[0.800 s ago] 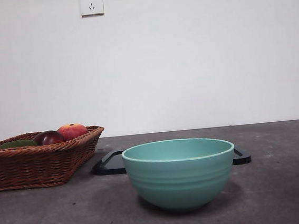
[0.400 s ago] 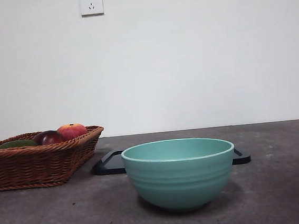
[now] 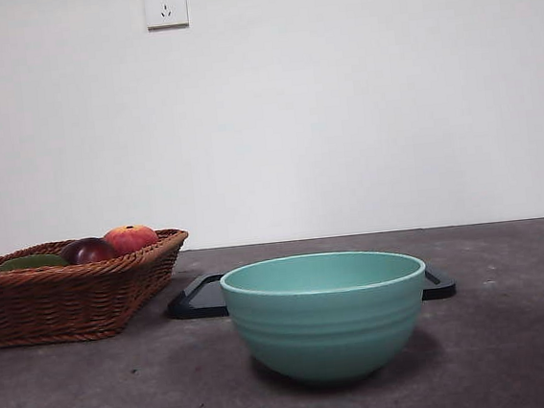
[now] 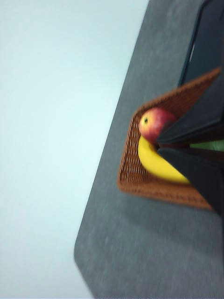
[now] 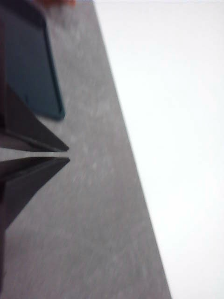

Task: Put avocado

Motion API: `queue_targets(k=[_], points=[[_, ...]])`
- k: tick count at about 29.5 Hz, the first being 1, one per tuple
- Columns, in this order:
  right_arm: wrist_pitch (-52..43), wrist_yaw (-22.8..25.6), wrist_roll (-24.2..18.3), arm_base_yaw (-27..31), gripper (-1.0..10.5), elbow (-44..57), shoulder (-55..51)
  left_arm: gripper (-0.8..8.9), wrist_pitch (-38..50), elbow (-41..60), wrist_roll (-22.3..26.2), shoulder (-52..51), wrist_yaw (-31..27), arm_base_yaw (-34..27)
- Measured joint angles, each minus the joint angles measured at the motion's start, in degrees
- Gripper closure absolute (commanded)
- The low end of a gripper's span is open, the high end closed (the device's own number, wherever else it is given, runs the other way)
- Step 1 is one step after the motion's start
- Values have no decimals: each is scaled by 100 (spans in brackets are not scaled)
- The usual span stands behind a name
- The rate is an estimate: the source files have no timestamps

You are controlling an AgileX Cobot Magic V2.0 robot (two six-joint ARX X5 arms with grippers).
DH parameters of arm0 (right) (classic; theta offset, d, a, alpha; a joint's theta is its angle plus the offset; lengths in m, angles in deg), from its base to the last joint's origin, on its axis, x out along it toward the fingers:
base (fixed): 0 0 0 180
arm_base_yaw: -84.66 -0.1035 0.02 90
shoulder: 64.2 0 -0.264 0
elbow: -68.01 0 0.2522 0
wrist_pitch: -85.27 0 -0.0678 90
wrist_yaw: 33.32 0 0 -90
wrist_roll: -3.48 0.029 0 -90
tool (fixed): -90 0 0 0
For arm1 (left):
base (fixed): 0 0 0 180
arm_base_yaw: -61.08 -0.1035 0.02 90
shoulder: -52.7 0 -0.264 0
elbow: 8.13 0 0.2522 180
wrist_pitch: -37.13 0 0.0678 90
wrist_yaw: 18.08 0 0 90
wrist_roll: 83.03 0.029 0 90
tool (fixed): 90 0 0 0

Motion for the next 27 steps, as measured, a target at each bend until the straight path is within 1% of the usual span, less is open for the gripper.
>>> queue_targets(k=[3, 5, 7, 11, 15, 17, 20, 22, 26, 27], points=[[247, -402, 129, -94, 935, -380, 361, 797, -122, -387, -118, 573, 411, 81], [546, -605, 164, -157, 935, -684, 682, 797, -369, -754, -149, 1023, 752, 173], [850, -785, 181, -232, 935, -1058, 1054, 797, -634, -1156, -153, 1436, 942, 302], [1139, -1211, 192, -365, 935, -1786, 1768, 797, -1012, -2033, -133, 2186, 1117, 612], [1523, -1829, 181, -487, 935, -2546, 2518, 797, -1362, -2846, -52, 2741, 1235, 931], [1856, -2072, 101, -538, 935, -2898, 2861, 797, -1585, -3176, 74, 2973, 1314, 1115], [2511, -2330, -221, -610, 935, -3423, 3316, 797, -1882, -3469, 256, 3204, 1397, 1399], [2957, -2439, -516, -662, 935, -3742, 3539, 797, -2020, -3574, 365, 3274, 1517, 1574], [3305, -2507, -1134, -822, 935, -4144, 3654, 797, -2035, -3644, 426, 3265, 1705, 1757], [3329, -2522, -1370, -874, 935, -4212, 3646, 794, -2151, -3659, 450, 3250, 1775, 1779]])
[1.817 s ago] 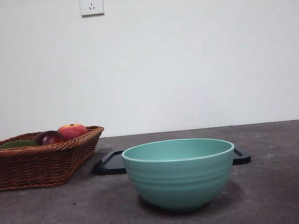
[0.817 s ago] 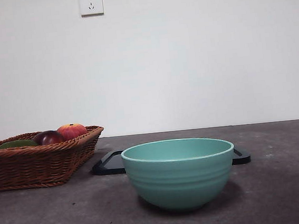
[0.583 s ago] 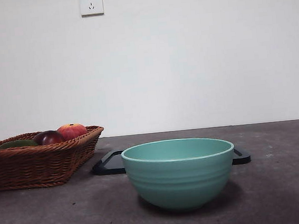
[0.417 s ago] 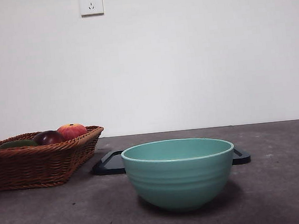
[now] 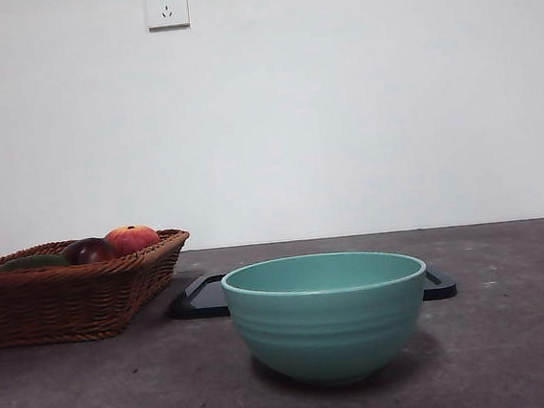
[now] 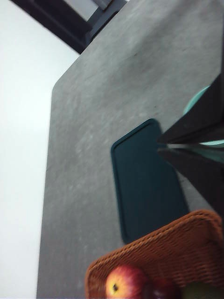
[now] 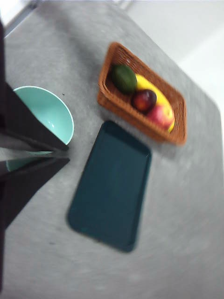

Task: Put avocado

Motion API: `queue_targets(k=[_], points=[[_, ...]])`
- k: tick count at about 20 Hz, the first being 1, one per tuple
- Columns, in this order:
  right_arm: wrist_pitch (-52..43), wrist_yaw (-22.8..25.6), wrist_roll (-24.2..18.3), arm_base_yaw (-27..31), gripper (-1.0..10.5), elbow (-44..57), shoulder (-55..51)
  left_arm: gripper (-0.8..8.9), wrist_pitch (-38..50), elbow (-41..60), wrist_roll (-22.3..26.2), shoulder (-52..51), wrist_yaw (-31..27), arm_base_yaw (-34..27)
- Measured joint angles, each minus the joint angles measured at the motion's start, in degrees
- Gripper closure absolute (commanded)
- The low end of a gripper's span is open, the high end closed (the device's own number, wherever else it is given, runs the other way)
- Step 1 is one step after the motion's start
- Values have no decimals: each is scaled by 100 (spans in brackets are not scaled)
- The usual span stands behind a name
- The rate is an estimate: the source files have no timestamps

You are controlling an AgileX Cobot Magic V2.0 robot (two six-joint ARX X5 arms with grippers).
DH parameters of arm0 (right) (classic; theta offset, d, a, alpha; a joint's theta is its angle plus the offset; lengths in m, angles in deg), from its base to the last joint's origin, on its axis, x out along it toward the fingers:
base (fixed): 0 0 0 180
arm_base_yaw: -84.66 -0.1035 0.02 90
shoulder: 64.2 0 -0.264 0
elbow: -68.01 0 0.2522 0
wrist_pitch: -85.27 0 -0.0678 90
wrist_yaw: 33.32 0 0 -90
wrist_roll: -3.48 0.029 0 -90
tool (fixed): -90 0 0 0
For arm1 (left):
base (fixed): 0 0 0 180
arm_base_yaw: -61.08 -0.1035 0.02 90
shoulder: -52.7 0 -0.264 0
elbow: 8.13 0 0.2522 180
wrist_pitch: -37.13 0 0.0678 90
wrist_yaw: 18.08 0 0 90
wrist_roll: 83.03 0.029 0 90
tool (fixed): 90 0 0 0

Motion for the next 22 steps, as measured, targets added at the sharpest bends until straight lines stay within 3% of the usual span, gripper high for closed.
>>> queue_targets(k=[6, 7, 9, 10, 12, 18, 22], points=[[334, 4, -629, -52, 917, -4, -192, 762, -1008, 0, 96, -15, 20, 13], [334, 11, -664, -52, 854, -4, -190, 699, -1016, 0, 142, -17, 20, 13], [337, 46, -719, -52, 592, -4, -186, 459, -1016, 0, 243, -17, 20, 13], [337, 46, -717, -52, 474, -4, -186, 258, -1014, 0, 267, -22, 20, 13], [341, 46, -713, -52, 388, -4, -186, 68, -1014, 0, 304, -24, 22, 13], [356, 44, -715, -52, 388, -4, -186, 62, -1014, 0, 343, -26, 26, 13], [378, 15, -693, -52, 388, -4, -186, 76, -1456, -81, 234, -13, 9, 13]])
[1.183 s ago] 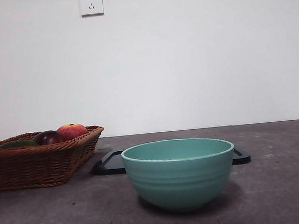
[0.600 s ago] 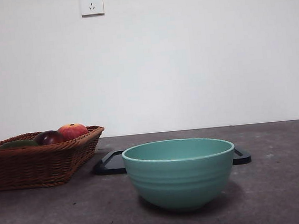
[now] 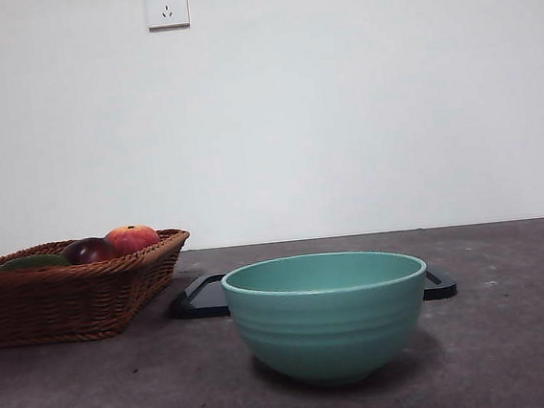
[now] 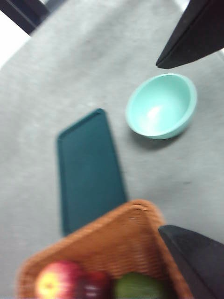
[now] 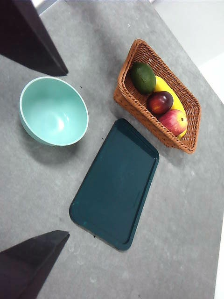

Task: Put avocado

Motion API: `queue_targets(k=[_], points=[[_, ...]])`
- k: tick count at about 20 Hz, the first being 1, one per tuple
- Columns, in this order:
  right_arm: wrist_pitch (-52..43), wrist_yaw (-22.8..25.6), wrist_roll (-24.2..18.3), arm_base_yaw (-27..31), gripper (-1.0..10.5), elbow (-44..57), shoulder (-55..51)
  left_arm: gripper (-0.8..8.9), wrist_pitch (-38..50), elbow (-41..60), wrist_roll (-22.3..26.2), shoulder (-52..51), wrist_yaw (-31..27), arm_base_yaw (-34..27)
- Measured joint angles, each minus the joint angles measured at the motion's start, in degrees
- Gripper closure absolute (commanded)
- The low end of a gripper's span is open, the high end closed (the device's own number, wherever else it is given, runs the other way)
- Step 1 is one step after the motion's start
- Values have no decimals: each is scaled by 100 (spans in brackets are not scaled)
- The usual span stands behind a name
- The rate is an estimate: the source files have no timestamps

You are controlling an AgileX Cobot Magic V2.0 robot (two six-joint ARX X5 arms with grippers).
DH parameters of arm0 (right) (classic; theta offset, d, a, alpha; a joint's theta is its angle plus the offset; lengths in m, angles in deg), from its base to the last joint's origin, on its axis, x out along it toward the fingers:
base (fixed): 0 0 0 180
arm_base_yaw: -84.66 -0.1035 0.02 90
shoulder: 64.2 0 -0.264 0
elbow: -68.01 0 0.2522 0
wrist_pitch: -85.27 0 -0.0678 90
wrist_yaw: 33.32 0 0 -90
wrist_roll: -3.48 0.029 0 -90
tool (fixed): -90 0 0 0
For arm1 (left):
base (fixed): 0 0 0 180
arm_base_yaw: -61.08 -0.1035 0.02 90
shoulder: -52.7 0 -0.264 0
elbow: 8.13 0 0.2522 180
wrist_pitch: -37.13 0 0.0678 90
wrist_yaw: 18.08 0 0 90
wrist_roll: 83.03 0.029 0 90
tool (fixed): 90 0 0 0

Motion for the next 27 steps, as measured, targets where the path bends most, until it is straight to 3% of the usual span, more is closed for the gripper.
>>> queue_targets(k=[2, 6, 11, 19, 27], points=[[39, -149, 4, 0, 388, 0, 0, 126, -442, -271, -33, 151, -306, 0], [39, -299, 7, 0, 388, 0, 0, 135, -1410, -1163, 20, 1005, -1414, -2], [39, -426, 20, 0, 388, 0, 0, 135, -2002, -2017, 721, 2717, -2238, -155], [39, -466, 50, 0, 388, 0, -2, 135, -1362, -2374, 1709, 4686, -2393, -476], [39, -468, 55, 0, 388, 0, -2, 135, -726, -2374, 1917, 5517, -2387, -625]])
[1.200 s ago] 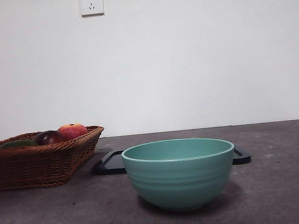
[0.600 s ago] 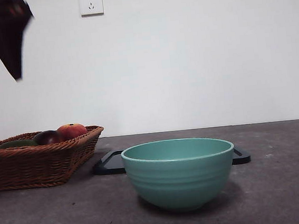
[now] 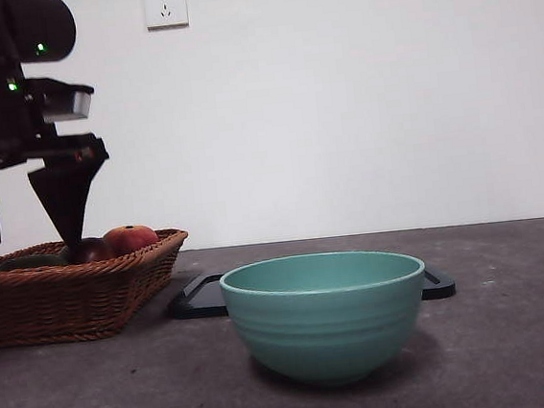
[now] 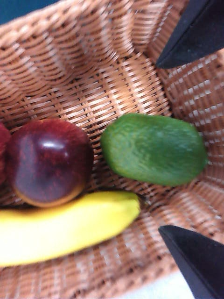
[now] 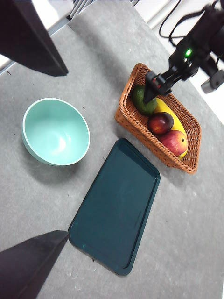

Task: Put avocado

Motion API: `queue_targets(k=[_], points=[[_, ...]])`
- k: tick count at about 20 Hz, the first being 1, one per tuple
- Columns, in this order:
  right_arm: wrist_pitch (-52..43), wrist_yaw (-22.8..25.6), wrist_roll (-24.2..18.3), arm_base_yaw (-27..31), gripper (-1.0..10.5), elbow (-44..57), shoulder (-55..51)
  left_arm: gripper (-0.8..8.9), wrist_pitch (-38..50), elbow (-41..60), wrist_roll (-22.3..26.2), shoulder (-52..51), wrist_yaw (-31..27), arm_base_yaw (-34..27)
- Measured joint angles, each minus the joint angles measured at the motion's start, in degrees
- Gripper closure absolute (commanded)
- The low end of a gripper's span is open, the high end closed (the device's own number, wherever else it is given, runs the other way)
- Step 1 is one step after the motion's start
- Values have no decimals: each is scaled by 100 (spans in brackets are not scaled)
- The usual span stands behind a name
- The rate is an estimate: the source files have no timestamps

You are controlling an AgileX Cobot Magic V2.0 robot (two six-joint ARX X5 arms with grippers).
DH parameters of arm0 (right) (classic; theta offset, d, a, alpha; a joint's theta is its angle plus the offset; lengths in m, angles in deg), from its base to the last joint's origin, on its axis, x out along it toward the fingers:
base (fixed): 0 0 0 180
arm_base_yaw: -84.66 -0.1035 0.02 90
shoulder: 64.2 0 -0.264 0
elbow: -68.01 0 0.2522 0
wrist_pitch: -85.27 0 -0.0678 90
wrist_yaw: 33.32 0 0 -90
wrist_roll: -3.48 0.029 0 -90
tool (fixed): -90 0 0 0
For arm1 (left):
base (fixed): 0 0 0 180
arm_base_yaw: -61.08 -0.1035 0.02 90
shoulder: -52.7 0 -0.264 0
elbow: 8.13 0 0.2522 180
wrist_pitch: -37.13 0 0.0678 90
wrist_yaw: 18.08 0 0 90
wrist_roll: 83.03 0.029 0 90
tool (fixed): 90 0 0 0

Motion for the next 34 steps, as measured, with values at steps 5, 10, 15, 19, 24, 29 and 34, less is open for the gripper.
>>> queue_targets(k=[5, 10, 15, 19, 24, 29, 34], points=[[2, 2, 13, 0, 388, 0, 0, 135, 177, 0, 7, 407, 243, -50], [2, 2, 33, 0, 388, 0, 0, 136, 190, 0, 7, 562, 328, -79], [2, 2, 33, 0, 388, 0, 0, 436, 157, 0, -44, 664, 330, -85], [2, 2, 33, 0, 388, 0, 0, 574, 48, 0, -79, 664, 328, -87], [2, 2, 33, 0, 388, 0, 0, 652, 2, -28, -144, 664, 328, -87], [2, 2, 33, 0, 388, 0, 0, 652, -376, -293, -308, 380, 330, -87], [2, 2, 33, 0, 388, 0, 0, 652, -737, -470, -673, -804, 977, 122]])
